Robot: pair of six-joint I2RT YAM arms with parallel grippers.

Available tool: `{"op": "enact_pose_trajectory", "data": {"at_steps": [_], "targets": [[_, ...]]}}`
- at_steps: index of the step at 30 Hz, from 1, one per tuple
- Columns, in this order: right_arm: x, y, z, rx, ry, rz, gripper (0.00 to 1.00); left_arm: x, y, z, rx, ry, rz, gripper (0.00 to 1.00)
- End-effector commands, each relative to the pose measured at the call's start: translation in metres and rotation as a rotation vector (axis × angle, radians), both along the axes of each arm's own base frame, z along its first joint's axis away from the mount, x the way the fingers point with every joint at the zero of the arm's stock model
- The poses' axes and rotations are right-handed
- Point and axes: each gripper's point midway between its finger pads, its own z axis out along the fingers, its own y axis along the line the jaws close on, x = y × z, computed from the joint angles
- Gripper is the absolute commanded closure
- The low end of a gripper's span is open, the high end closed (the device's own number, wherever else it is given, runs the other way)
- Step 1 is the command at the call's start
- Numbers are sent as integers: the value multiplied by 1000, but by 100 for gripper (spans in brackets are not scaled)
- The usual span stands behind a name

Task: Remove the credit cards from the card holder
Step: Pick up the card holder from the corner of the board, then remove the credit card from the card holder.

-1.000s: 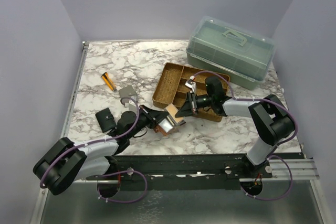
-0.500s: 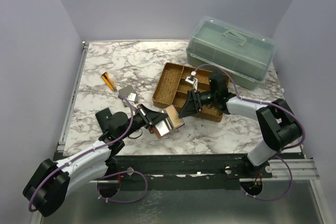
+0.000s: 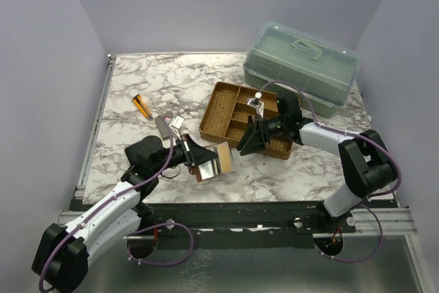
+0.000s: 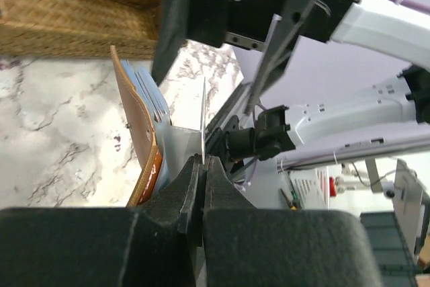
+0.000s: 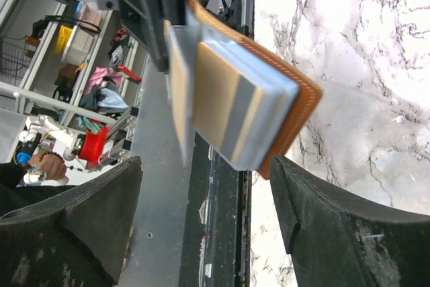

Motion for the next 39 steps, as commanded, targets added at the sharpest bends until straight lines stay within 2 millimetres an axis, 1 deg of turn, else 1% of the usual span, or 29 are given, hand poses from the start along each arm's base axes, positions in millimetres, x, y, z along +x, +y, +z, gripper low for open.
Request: {"op": "enact_pose_trajectory", "data": {"at_steps": [1, 8, 14, 18, 21, 23, 26, 28, 29, 30, 34, 39], "targets": [[6, 1, -7, -19, 3, -12, 17, -15, -8, 41, -33, -191, -144, 100], [0, 4, -8, -14, 2, 11, 17, -22, -15, 62, -71, -266, -233, 100], [-12, 10, 1, 18, 2, 68, 18, -22, -20, 69, -107, -274, -266, 100], [-22, 14, 2, 24, 66, 114, 18, -23, -23, 75, -139, -284, -292, 100], [-26, 15, 2, 27, 103, 138, 20, -25, -26, 78, -156, -291, -310, 100], [-29, 14, 6, 33, 122, 157, 29, -26, -28, 79, -162, -292, -320, 100], [-34, 11, 15, 52, 111, 178, 56, -26, -29, 77, -159, -296, -319, 100], [-37, 9, 19, 66, 80, 192, 82, -25, -28, 75, -153, -304, -315, 100], [-37, 8, 21, 76, 58, 196, 93, -24, -28, 75, -150, -306, -316, 100], [-38, 7, 24, 85, 37, 196, 98, -23, -27, 75, -145, -308, -313, 100], [-37, -1, 33, 113, -33, 177, 100, -17, -19, 74, -104, -327, -293, 100], [-37, -9, 37, 128, -69, 173, 100, -13, -10, 72, -36, -325, -286, 100]]}}
